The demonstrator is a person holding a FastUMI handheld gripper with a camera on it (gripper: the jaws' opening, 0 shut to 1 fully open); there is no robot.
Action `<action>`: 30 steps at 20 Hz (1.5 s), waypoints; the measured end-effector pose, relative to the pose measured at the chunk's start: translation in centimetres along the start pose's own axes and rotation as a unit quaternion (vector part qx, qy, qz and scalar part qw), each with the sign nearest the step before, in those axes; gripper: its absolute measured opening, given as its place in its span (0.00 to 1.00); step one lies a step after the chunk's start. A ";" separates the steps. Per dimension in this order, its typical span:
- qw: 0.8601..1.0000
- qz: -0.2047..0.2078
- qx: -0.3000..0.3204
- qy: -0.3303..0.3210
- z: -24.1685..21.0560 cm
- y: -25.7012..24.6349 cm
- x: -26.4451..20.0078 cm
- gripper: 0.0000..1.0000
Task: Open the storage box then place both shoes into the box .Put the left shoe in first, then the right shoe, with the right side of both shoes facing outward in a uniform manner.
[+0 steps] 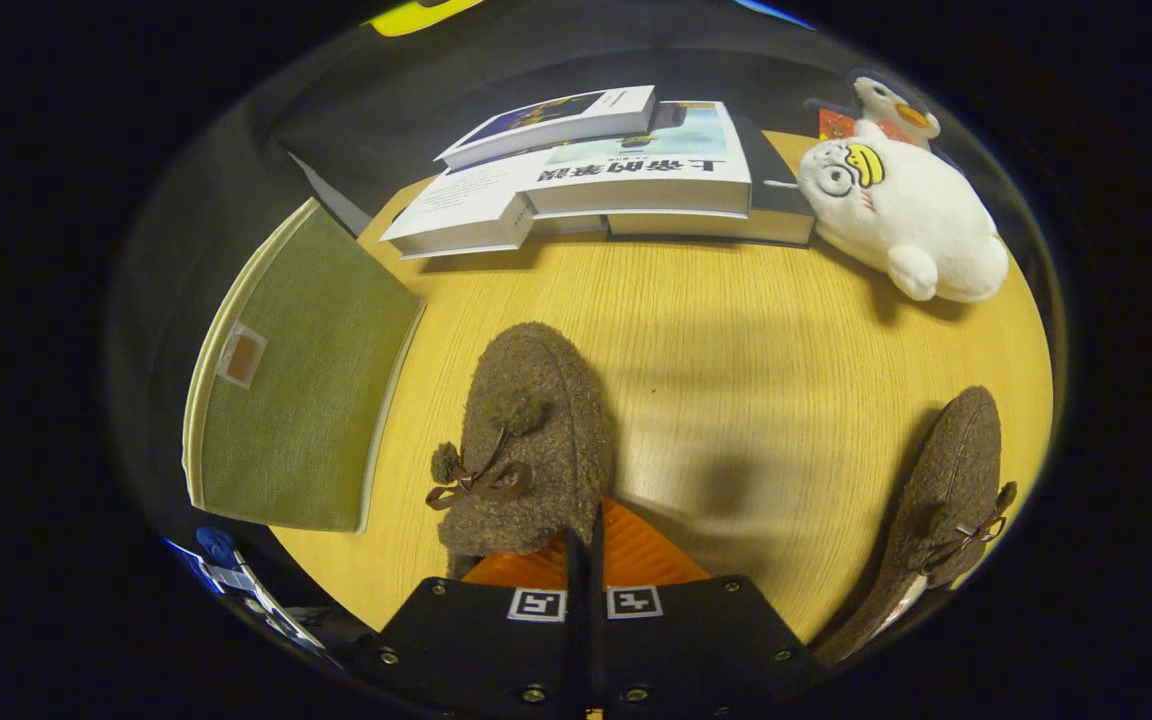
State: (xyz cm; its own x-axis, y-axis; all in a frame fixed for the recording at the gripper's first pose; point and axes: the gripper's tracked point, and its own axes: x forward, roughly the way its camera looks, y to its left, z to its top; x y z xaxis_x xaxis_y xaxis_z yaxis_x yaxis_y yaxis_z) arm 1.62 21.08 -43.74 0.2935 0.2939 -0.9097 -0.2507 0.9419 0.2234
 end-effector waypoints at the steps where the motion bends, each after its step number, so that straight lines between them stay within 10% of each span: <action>1: 1.000 0.005 0.004 0.002 0.0 0.3 -0.4 0.01; 16: 0.994 0.094 -0.001 -0.048 9.6 12.1 -12.1 0.01; 30: 0.986 0.144 -0.073 -0.037 14.1 25.7 -9.1 0.01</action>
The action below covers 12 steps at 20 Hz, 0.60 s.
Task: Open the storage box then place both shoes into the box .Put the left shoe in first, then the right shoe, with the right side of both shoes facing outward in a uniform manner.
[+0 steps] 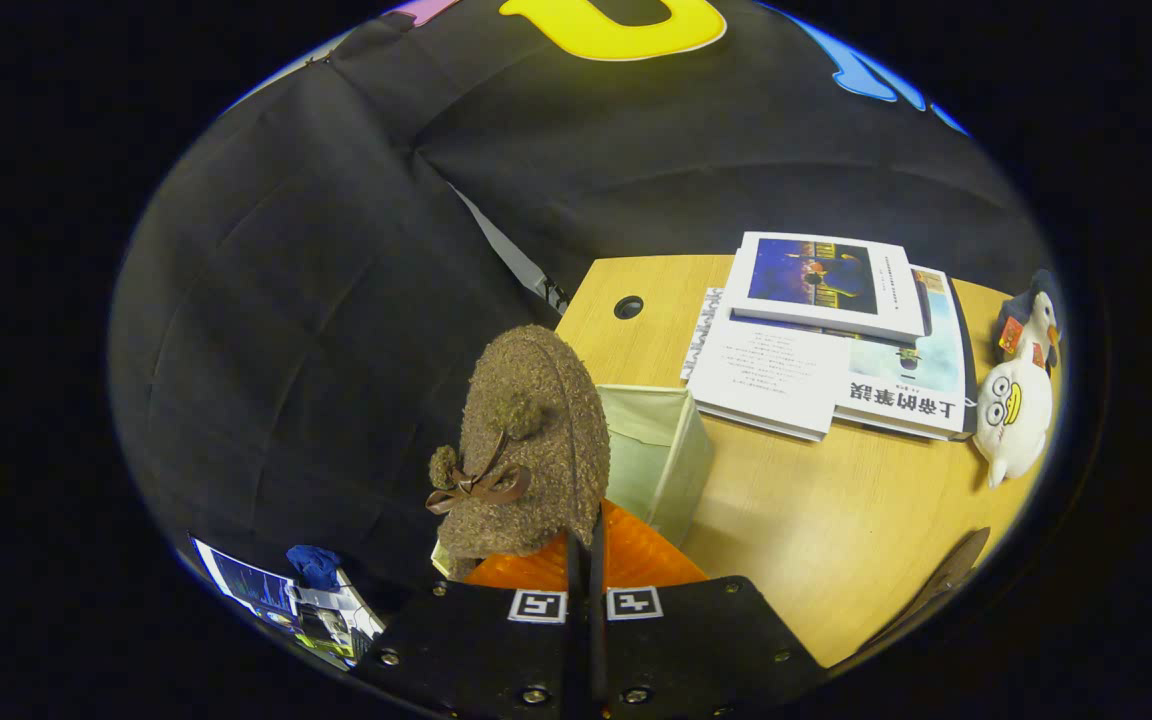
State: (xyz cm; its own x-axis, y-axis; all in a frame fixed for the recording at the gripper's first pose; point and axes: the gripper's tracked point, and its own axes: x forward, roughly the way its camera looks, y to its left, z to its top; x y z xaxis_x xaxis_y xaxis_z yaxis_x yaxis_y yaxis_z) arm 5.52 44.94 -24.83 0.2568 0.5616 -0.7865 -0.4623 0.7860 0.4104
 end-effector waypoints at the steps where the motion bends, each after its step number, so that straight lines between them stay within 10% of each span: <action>1: 1.000 -0.001 -0.003 0.006 -0.1 0.4 0.8 0.01; 12: 0.996 -0.041 -0.013 0.072 -2.0 1.8 8.3 0.01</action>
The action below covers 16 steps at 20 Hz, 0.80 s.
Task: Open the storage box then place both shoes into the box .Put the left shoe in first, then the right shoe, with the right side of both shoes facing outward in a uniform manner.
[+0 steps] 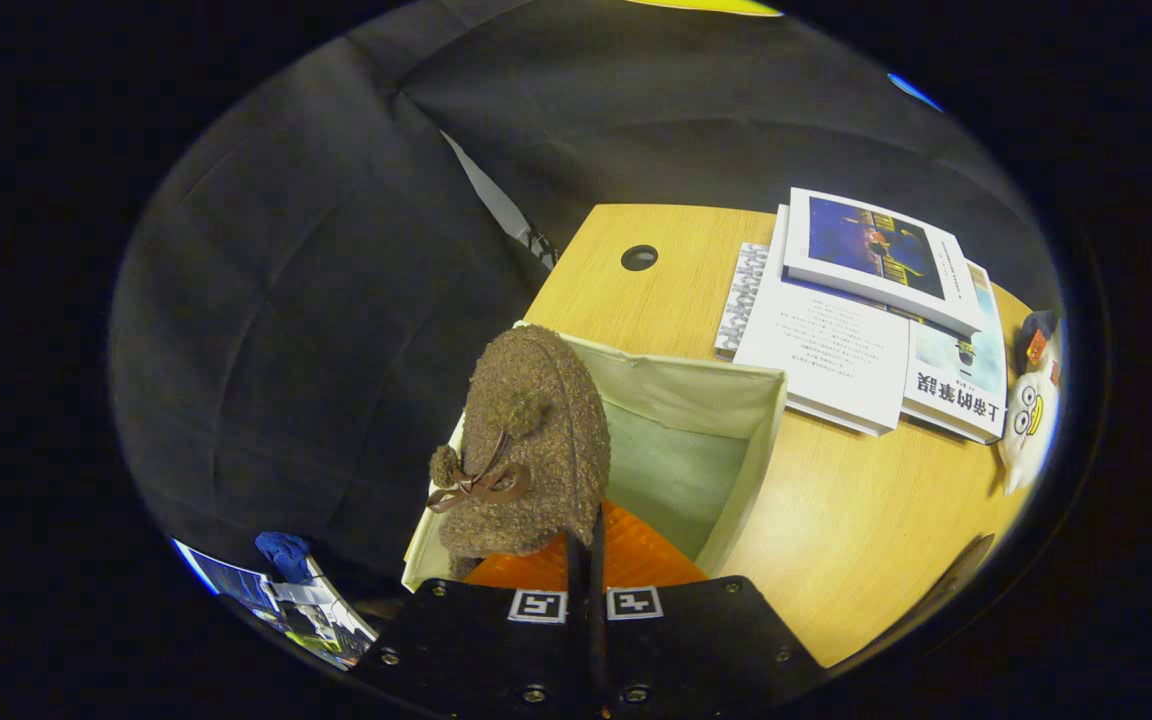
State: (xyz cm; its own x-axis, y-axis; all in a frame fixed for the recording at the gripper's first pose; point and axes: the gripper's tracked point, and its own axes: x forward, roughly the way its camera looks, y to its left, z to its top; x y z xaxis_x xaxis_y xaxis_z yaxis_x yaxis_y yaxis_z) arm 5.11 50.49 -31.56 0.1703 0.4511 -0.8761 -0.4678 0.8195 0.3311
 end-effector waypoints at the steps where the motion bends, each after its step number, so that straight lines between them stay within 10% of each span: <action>1: 1.000 0.002 -0.002 0.005 -0.1 0.2 0.4 0.01; 3: 1.000 0.011 -0.001 0.012 -0.3 0.8 0.9 0.03; 8: 1.000 0.022 0.000 0.006 -0.1 0.5 0.6 0.99; 16: 0.998 0.049 0.000 -0.034 1.8 -0.4 -5.6 0.97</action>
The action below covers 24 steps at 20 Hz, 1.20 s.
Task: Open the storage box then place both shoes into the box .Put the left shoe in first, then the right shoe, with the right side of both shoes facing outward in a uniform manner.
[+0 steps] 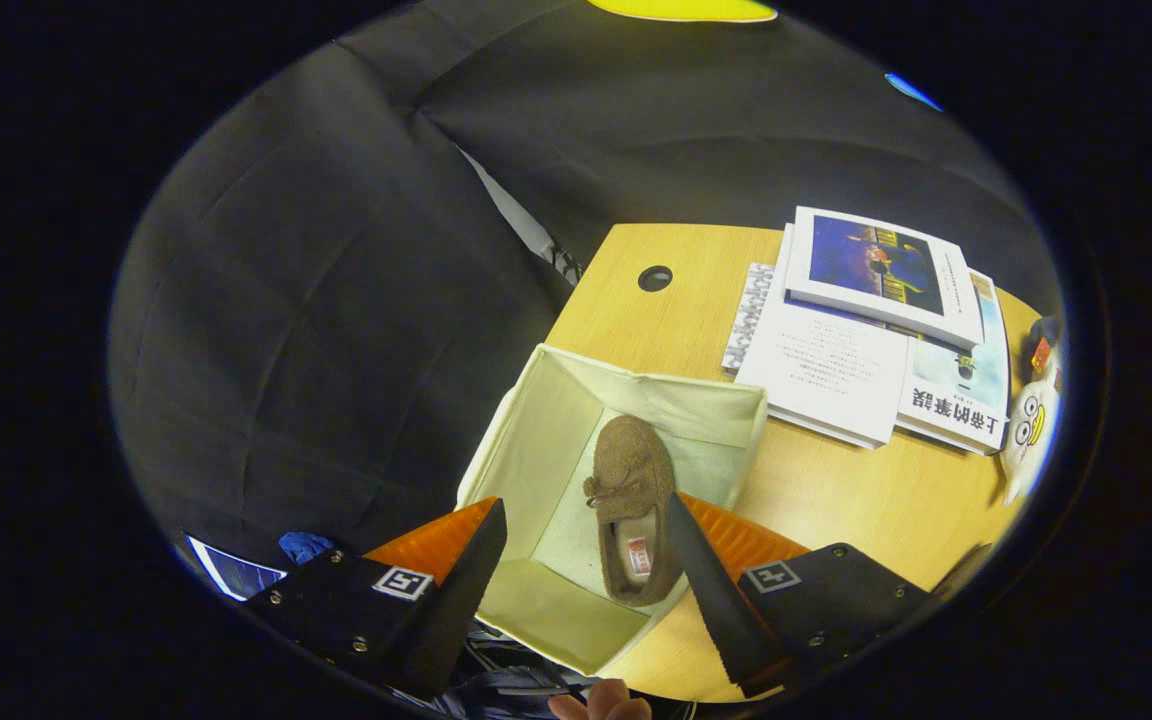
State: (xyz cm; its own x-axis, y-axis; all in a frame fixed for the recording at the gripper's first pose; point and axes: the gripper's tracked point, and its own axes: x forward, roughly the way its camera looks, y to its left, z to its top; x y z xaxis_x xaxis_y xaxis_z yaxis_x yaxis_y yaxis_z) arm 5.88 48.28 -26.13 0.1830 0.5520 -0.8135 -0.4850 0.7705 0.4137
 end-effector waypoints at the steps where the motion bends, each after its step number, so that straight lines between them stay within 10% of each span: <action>1: 1.000 0.002 -0.002 -0.009 0.2 -0.4 -1.2 0.97; 6: 0.998 0.008 -0.008 -0.062 -0.6 -3.4 -7.8 0.97; 24: 0.972 -0.164 0.086 -0.142 -13.5 -27.7 -22.5 0.97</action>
State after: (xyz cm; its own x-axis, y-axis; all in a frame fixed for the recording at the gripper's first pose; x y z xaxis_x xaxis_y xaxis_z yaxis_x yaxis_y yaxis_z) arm 3.68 10.20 -24.81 0.5437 0.3141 -0.7783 -0.2145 0.9485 0.2329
